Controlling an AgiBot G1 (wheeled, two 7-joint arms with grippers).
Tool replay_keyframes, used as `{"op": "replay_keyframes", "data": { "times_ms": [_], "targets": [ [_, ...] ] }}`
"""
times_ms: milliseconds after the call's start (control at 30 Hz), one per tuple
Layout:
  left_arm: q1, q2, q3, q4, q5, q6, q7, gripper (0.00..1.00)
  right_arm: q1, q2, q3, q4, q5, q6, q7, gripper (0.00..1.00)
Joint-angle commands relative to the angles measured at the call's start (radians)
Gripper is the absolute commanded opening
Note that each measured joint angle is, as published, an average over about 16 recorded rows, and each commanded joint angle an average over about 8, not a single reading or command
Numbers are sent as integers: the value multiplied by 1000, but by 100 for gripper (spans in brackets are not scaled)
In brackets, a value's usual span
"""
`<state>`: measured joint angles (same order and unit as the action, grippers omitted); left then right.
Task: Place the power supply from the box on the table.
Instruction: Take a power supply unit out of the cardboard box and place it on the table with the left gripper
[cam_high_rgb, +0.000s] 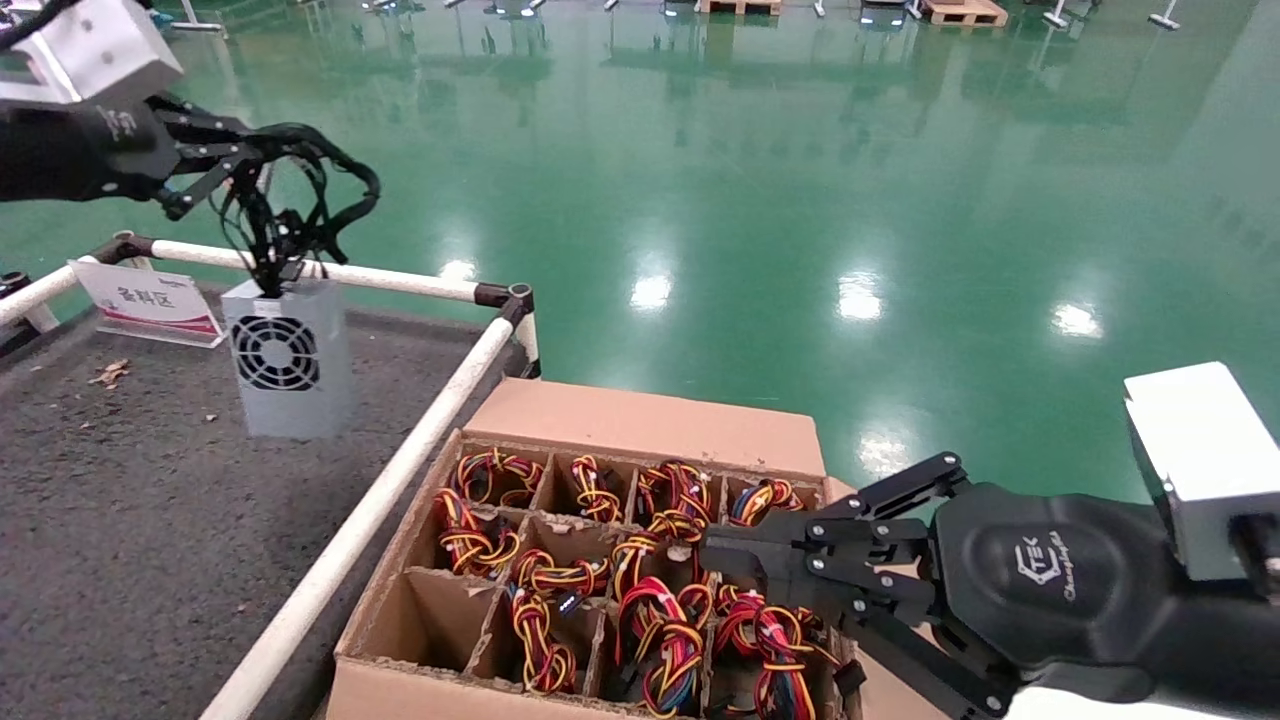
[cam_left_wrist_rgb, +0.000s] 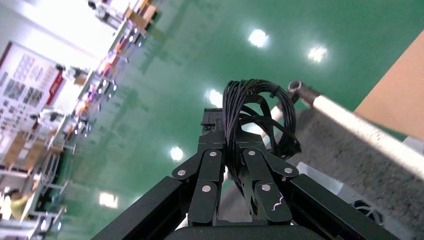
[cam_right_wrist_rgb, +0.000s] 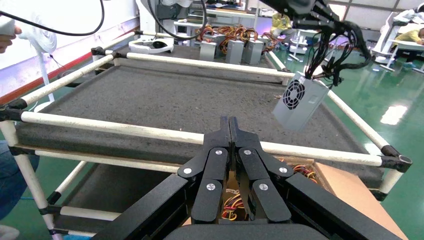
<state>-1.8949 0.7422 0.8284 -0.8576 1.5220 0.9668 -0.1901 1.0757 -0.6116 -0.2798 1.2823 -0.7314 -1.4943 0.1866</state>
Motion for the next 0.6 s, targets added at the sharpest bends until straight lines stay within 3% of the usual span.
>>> {"op": "replay_keyframes", "data": {
  "times_ms": [33,600],
  "targets": [
    [-4,15,7,43,6,-7,19,0,0,0,0,0,0,0,0,0],
    [11,116,67,283,-54,-102,166,0,0,0,0,0,0,0,0,0]
  ]
}}
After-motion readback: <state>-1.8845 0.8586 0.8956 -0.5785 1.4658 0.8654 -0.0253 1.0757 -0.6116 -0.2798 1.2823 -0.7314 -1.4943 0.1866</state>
